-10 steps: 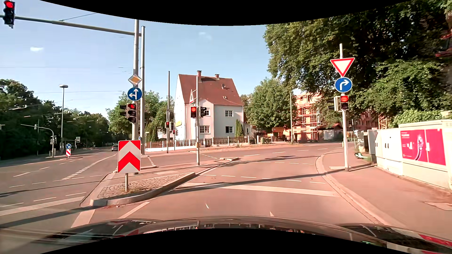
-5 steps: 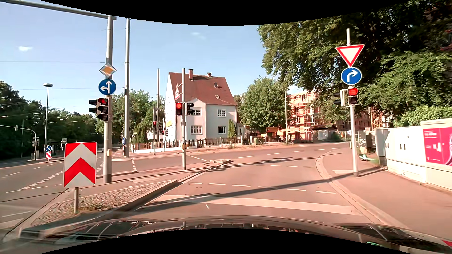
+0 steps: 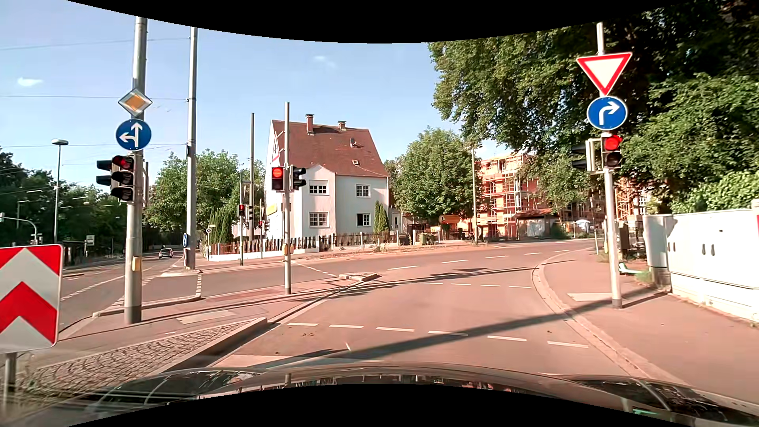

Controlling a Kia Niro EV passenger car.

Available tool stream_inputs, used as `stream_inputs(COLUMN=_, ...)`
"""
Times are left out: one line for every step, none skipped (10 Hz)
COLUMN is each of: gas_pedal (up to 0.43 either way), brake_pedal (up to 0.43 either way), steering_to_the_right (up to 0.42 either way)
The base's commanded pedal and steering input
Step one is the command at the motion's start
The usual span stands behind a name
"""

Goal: Follow the waypoints while adhering to traffic rules and regulations

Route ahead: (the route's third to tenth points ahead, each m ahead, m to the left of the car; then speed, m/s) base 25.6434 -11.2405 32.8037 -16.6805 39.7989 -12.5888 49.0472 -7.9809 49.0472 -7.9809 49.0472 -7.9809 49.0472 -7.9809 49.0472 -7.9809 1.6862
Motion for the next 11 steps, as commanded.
stream_inputs(gas_pedal=0.000, brake_pedal=0.201, steering_to_the_right=0.087)
stream_inputs(gas_pedal=0.000, brake_pedal=0.207, steering_to_the_right=0.086)
stream_inputs(gas_pedal=0.000, brake_pedal=0.201, steering_to_the_right=0.086)
stream_inputs(gas_pedal=0.000, brake_pedal=0.207, steering_to_the_right=0.086)
stream_inputs(gas_pedal=0.000, brake_pedal=0.201, steering_to_the_right=0.081)
stream_inputs(gas_pedal=0.000, brake_pedal=0.189, steering_to_the_right=0.075)
stream_inputs(gas_pedal=0.000, brake_pedal=0.183, steering_to_the_right=0.071)
stream_inputs(gas_pedal=0.000, brake_pedal=0.171, steering_to_the_right=0.069)
stream_inputs(gas_pedal=0.000, brake_pedal=0.171, steering_to_the_right=0.069)
stream_inputs(gas_pedal=0.000, brake_pedal=0.165, steering_to_the_right=0.069)
stream_inputs(gas_pedal=0.000, brake_pedal=0.171, steering_to_the_right=0.069)
